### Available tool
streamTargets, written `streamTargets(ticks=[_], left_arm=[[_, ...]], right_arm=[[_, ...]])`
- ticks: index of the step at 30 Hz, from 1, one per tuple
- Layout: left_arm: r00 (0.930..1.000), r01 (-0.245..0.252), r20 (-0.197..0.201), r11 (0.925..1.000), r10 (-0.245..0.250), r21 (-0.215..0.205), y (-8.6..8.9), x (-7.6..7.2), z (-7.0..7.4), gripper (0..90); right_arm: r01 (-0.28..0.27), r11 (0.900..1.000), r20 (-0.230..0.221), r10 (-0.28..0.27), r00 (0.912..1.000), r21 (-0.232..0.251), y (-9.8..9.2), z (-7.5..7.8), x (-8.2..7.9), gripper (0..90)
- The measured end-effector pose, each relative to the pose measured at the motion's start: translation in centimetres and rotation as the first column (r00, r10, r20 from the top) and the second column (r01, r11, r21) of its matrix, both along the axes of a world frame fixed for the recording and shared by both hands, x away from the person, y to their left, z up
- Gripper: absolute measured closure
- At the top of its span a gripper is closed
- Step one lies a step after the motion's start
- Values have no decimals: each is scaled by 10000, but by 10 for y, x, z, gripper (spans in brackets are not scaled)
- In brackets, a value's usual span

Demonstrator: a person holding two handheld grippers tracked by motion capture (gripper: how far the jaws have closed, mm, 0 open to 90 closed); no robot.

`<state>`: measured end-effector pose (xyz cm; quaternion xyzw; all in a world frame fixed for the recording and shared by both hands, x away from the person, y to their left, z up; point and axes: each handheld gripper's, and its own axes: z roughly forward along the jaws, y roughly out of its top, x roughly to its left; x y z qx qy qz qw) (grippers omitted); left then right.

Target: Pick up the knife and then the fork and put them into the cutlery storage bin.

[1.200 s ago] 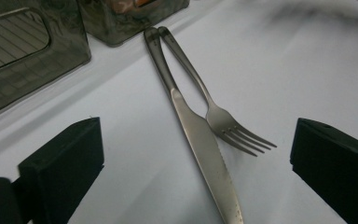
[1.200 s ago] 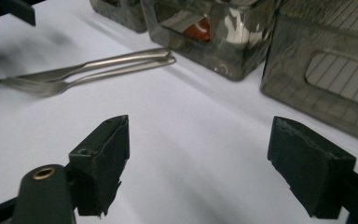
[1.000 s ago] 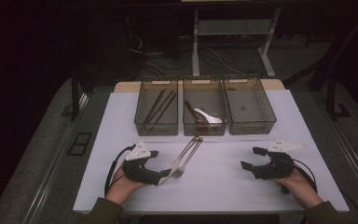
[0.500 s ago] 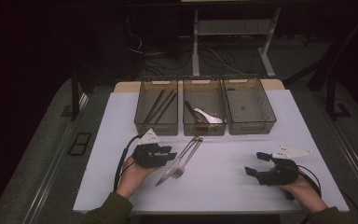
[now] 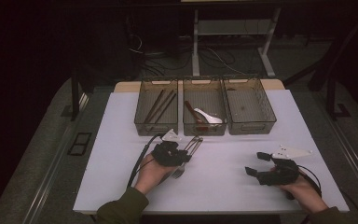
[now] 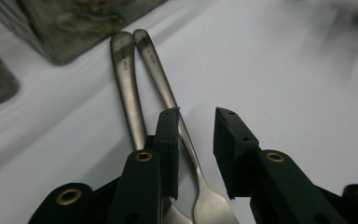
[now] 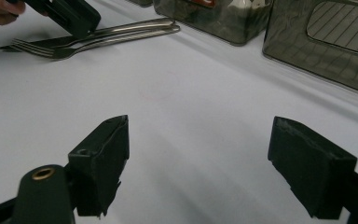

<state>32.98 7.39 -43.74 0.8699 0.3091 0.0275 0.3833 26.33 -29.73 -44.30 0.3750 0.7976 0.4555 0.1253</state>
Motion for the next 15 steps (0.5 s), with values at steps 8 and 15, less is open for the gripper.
streamTargets(ticks=[8,15], left_arm=[[9996,-247,132,9980,239,579,-9,-1,-7,736],[9981,-308,567,9931,245,1134,-14,-5,-6,773]], right_arm=[[-7,10000,52,7,10000,38,0,1,0,200],[-1,10000,72,1,10000,63,0,1,0,200]])
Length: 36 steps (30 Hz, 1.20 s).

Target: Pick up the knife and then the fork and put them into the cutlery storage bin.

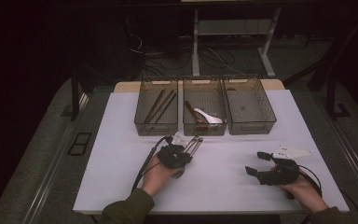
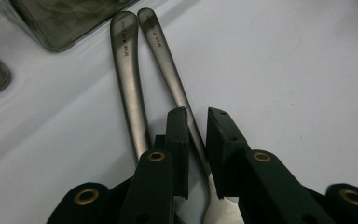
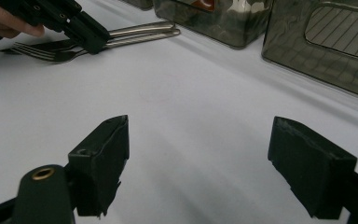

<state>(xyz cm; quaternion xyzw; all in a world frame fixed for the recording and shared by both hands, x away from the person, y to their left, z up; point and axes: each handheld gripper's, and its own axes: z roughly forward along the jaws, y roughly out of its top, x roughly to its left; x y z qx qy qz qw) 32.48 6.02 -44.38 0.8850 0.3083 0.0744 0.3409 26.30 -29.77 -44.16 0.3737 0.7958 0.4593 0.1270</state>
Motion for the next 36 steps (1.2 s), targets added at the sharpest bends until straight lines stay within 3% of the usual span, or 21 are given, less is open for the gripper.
streamTargets(ticks=[7,13,20,29,36], left_arm=[[10000,-37,47,9999,37,97,-2,-2,1,794],[9996,-154,-219,9998,151,-120,-5,-4,1,828],[9997,-38,-222,10000,37,-37,-6,-6,2,836],[9981,611,-6,9980,-611,-181,-7,-11,15,838],[9906,1364,190,9890,-1355,-580,-8,-15,25,838]], right_arm=[[12,10000,30,-12,10000,30,0,0,0,200],[-7,10000,42,7,10000,56,0,1,0,200],[-2,9999,58,1,10000,101,-1,1,0,200],[-327,9986,198,319,9993,407,-3,7,2,170],[-621,9972,39,620,9981,420,-6,15,5,170]])
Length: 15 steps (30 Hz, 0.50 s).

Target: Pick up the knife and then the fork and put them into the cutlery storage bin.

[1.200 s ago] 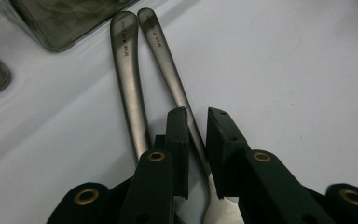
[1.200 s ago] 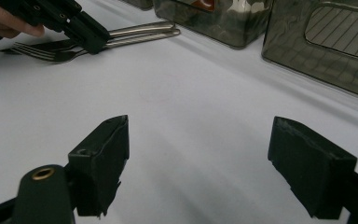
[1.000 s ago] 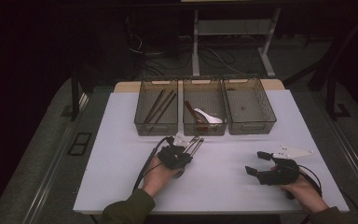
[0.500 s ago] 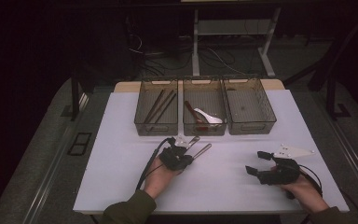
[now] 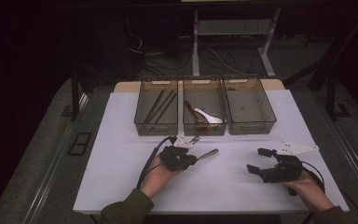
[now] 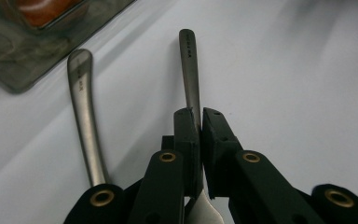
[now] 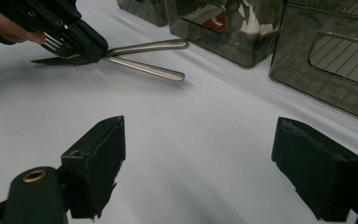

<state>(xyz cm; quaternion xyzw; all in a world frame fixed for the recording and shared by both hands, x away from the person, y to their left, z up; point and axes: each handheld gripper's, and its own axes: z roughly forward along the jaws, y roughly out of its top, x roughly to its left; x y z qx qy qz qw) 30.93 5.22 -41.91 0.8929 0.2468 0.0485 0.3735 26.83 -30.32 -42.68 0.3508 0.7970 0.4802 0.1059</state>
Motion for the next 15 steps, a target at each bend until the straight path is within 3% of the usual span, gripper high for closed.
streamTargets(ticks=[3,6,11,15], left_arm=[[9988,482,107,9986,-480,-223,0,-1,6,838],[9954,945,186,9943,-937,-490,0,-3,11,837],[9796,2008,292,9763,-1990,-808,-3,-9,17,838],[9640,2656,398,9602,-2630,-865,-9,-14,19,838]], right_arm=[[-334,9994,-132,333,9994,-77,-1,5,3,164],[-1094,9934,-220,1087,9938,-340,1,12,5,161],[-2065,9732,-274,2047,9784,-1009,12,22,10,161],[-2726,9537,-255,2716,9621,-1267,25,28,13,161]])
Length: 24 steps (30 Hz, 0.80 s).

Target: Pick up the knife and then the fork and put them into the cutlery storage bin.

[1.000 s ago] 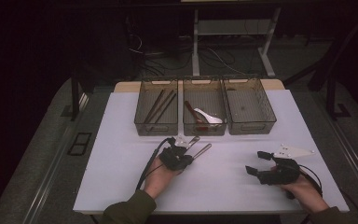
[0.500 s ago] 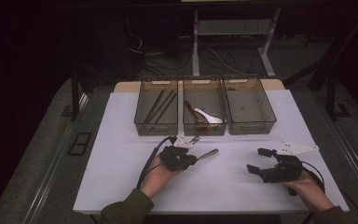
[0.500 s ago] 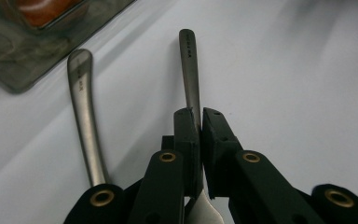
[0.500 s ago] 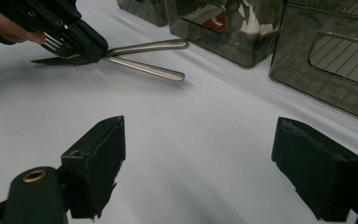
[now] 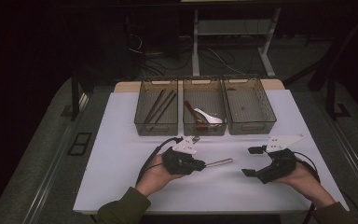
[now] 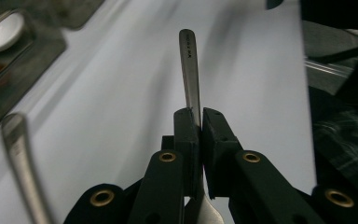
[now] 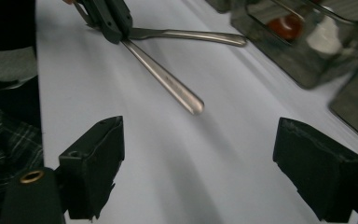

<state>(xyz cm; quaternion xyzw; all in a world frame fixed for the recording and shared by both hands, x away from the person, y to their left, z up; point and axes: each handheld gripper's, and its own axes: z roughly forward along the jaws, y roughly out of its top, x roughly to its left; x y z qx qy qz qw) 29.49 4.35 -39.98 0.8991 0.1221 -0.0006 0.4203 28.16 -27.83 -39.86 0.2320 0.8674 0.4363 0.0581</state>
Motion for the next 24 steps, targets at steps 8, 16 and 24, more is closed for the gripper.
streamTargets(ticks=[8,16,24], left_arm=[[9919,1233,308,9924,-1232,2,-10,-10,1,837],[9805,1880,537,9819,-1890,231,-17,-15,1,837],[9778,2032,468,9789,-2041,236,-16,-17,1,837]], right_arm=[[-1790,9837,-538,1780,9826,-154,33,3,7,221],[-3717,9216,-1161,3593,9260,-1122,73,-7,15,418],[-4375,8860,-1746,4115,8945,-1533,86,-13,15,622]])
